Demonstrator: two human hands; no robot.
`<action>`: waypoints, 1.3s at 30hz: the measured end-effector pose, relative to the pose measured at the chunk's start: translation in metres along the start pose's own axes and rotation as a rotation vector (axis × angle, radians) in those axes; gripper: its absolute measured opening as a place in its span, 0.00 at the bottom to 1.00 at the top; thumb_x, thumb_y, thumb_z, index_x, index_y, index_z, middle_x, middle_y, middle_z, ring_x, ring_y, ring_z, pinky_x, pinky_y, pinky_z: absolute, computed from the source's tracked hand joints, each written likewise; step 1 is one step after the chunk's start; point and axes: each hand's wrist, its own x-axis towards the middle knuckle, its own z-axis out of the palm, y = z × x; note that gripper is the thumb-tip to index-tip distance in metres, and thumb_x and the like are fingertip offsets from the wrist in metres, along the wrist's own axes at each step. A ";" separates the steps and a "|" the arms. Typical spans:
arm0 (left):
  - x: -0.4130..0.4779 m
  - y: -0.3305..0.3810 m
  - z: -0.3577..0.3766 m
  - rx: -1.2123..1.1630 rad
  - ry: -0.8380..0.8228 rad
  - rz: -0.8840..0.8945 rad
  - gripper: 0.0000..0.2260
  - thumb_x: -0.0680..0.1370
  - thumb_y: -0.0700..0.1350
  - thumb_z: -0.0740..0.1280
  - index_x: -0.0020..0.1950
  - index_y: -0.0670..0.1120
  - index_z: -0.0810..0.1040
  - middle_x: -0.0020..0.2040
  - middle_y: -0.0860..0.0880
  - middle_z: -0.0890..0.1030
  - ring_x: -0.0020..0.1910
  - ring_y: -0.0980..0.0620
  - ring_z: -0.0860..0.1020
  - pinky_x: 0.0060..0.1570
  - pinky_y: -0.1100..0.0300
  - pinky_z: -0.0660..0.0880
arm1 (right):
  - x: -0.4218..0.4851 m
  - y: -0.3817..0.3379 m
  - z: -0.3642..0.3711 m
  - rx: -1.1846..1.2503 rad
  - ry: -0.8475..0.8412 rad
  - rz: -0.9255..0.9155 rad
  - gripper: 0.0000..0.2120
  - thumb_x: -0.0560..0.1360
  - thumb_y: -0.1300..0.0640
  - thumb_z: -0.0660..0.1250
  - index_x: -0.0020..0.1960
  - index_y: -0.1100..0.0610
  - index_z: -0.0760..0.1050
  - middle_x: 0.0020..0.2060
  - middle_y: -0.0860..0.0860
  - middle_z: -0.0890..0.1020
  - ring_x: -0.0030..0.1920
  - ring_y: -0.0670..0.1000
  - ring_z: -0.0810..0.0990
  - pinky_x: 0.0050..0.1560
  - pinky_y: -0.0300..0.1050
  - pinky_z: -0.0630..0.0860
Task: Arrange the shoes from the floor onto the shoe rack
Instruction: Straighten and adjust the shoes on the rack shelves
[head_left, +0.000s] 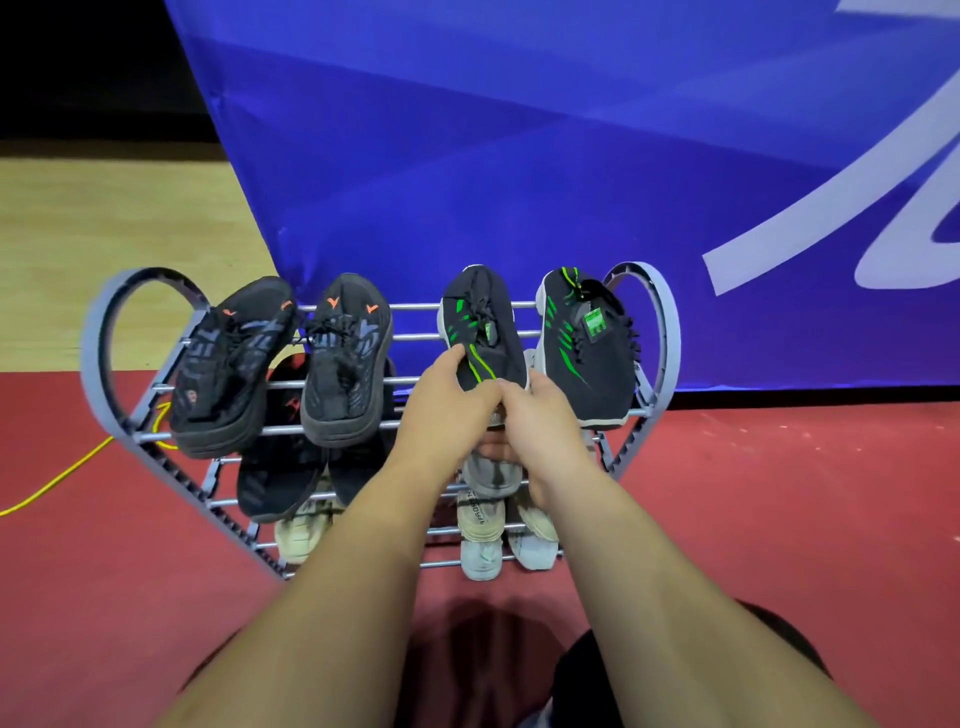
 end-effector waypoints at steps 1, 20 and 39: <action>-0.001 0.001 0.000 0.013 -0.006 0.005 0.20 0.70 0.52 0.66 0.62 0.57 0.78 0.51 0.55 0.85 0.51 0.51 0.82 0.56 0.49 0.79 | -0.002 -0.001 0.001 -0.021 0.003 0.004 0.14 0.77 0.52 0.62 0.61 0.53 0.75 0.50 0.59 0.86 0.36 0.56 0.87 0.45 0.62 0.85; -0.015 0.012 0.034 0.412 -0.012 0.452 0.21 0.75 0.44 0.69 0.69 0.48 0.78 0.70 0.50 0.74 0.72 0.50 0.68 0.73 0.58 0.61 | -0.017 -0.033 -0.103 -0.470 0.494 -0.235 0.07 0.75 0.55 0.64 0.51 0.57 0.72 0.40 0.49 0.79 0.42 0.54 0.77 0.37 0.47 0.68; -0.011 -0.007 0.056 0.729 0.177 0.229 0.20 0.80 0.50 0.68 0.71 0.50 0.72 0.77 0.46 0.60 0.71 0.38 0.61 0.72 0.48 0.61 | -0.004 -0.014 -0.094 0.191 0.174 0.200 0.14 0.80 0.62 0.67 0.63 0.65 0.72 0.53 0.62 0.83 0.40 0.60 0.88 0.43 0.54 0.86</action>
